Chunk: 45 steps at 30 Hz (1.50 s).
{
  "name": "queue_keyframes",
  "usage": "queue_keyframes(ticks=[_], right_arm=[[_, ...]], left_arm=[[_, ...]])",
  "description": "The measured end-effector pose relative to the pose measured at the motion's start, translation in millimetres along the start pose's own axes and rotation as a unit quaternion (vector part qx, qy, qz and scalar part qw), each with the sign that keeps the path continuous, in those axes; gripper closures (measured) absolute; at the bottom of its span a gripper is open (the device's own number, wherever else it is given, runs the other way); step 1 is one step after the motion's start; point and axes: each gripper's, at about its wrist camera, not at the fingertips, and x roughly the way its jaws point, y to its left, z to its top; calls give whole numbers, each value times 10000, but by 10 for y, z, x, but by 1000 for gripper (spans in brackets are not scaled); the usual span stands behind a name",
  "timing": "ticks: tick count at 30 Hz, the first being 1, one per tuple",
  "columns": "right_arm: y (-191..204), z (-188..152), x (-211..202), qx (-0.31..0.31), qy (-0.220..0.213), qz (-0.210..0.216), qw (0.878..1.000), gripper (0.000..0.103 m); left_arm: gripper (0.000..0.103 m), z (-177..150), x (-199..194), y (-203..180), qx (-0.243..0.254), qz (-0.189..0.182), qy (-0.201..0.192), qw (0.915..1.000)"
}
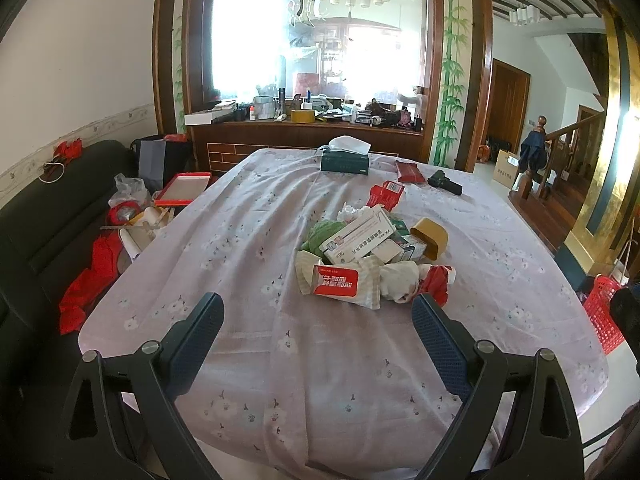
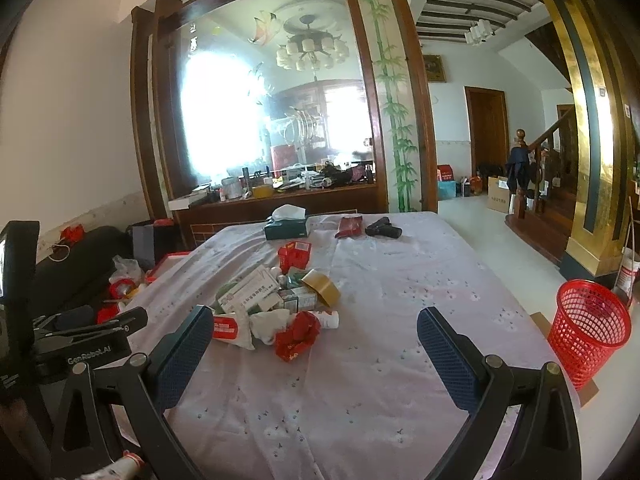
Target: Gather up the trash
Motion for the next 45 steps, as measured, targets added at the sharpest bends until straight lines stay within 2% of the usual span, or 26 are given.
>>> queue_keyframes(ticks=[26, 35, 45], right_arm=[[30, 25, 35, -42, 127, 91, 9999, 0], [17, 23, 116, -10, 179, -129, 9998, 0], [-42, 26, 376, 107, 333, 73, 9994, 0]], left_arm=[[9, 12, -3, -20, 13, 15, 29, 10000], [9, 3, 12, -22, -48, -16, 41, 10000], [9, 54, 332, 97, -222, -297, 427, 9984]])
